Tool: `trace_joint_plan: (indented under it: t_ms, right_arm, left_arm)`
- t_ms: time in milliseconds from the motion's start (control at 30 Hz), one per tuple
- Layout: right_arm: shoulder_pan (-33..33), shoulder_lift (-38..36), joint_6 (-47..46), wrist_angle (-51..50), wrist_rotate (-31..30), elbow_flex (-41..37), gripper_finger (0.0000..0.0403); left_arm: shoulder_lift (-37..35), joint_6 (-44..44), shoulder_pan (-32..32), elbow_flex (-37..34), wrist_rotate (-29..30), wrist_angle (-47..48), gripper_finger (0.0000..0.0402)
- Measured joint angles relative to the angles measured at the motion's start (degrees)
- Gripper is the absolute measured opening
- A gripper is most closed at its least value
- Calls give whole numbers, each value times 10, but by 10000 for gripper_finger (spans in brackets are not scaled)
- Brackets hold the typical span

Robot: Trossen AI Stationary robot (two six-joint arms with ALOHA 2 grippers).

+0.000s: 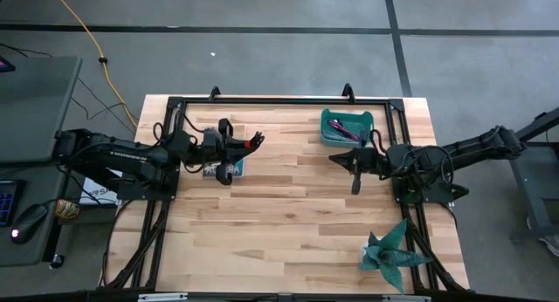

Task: Pick and place USB-C Cables
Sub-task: Put the black charger cable into the green bin

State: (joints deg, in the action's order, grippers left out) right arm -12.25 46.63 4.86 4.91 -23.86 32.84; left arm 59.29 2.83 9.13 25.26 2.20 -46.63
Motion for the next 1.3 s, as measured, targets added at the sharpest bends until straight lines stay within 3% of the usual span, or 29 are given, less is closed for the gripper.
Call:
trace_joint_plan:
  t_ms: [433,533,933,1100,1200,1300]
  right_arm:
    - [0,-1,-49,0,-6,0,7]
    - [0,-1,-50,-1,-20,0,39]
    - [0,-1,-49,-5,-30,0,238]
    - [0,-1,-50,-8,-28,0,260]
    - [6,10,-53,39,-22,0,261]
    - [28,48,-45,126,40,0,262]
  left_arm:
    - [0,0,0,0,0,0,14]
    - [0,0,0,0,0,0,14]
    - [0,0,0,0,0,1,14]
    - [0,0,0,0,0,1,14]
    - [2,0,0,2,3,0,14]
    - [24,9,0,15,3,-1,14]
